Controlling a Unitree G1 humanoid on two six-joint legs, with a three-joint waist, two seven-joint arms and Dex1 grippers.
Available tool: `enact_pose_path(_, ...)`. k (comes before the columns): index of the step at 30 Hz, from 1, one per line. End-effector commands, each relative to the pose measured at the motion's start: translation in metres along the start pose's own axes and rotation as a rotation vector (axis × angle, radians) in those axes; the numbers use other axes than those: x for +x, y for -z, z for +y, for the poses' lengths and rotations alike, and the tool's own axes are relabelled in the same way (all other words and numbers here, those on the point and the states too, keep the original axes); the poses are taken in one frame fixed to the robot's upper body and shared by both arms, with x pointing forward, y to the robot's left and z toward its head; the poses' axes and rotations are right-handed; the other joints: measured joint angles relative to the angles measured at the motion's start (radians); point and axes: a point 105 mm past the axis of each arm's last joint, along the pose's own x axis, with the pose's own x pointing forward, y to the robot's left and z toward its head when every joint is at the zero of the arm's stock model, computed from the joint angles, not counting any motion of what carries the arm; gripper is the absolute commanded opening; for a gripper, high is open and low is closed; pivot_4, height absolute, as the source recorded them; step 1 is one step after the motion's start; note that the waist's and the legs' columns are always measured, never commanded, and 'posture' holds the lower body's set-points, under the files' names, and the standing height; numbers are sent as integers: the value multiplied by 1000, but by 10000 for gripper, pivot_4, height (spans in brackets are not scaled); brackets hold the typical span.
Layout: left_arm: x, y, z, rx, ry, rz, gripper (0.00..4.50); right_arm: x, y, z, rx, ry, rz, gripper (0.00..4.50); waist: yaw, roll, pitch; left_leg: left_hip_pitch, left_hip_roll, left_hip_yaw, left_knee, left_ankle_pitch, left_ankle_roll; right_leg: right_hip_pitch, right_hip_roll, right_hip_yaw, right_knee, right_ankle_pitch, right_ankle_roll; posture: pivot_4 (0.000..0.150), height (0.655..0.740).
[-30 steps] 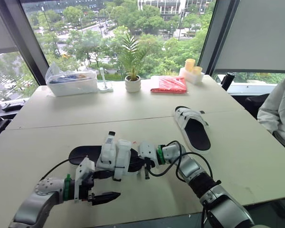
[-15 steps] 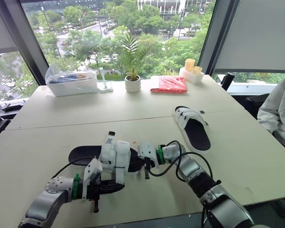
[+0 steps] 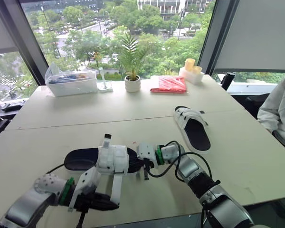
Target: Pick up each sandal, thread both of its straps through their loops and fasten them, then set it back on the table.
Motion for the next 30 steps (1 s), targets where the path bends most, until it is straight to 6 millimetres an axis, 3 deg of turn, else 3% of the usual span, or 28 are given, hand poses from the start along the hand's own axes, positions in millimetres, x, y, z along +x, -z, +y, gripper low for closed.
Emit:
enact_pose_path(1, -14, -48, 12, 28, -31, -140, 116, 5, 13, 13, 28, -53, 49, 0, 0, 0, 0, 0, 0, 0, 0, 0, 0, 0, 0, 0, 0, 0, 0, 1500, 7400)
enact_pose_path(6, -33, -86, 40, 4, -111, -276, 116, 5, 13, 13, 28, -55, 51, 0, -2, -1, 1, 0, 0, 0, 0, 0, 0, 0, 1, 0, 1, 0, 0, 1500, 7400)
enact_pose_path(10, -35, -97, 68, -66, -182, -382, 116, 4, 14, 13, 28, -56, 55, 0, 1, -2, 1, -1, 0, 0, 2, 1, -1, 0, 1, -1, 1, 0, 1, 1500, 7400)
enact_pose_path(17, -18, -71, 87, -169, -194, -388, 116, 4, 14, 13, 25, -55, 56, 0, 2, -2, 1, -1, -1, -1, 3, 1, -1, 0, 1, -1, 2, 0, 1, 1500, 7400)
enact_pose_path(25, -6, -50, 111, -158, -285, -302, 116, 3, 14, 12, 23, -55, 59, 0, 3, -2, 1, -1, -1, -1, 3, 1, -2, 0, 1, -1, 3, 0, 1, 1500, 7400)
enact_pose_path(30, 10, -39, 112, -173, -250, -209, 116, 4, 14, 13, 21, -57, 59, 0, 5, -2, 0, -1, -1, -1, 4, 1, -2, 0, 1, -1, 3, 0, 1, 1500, 7400)
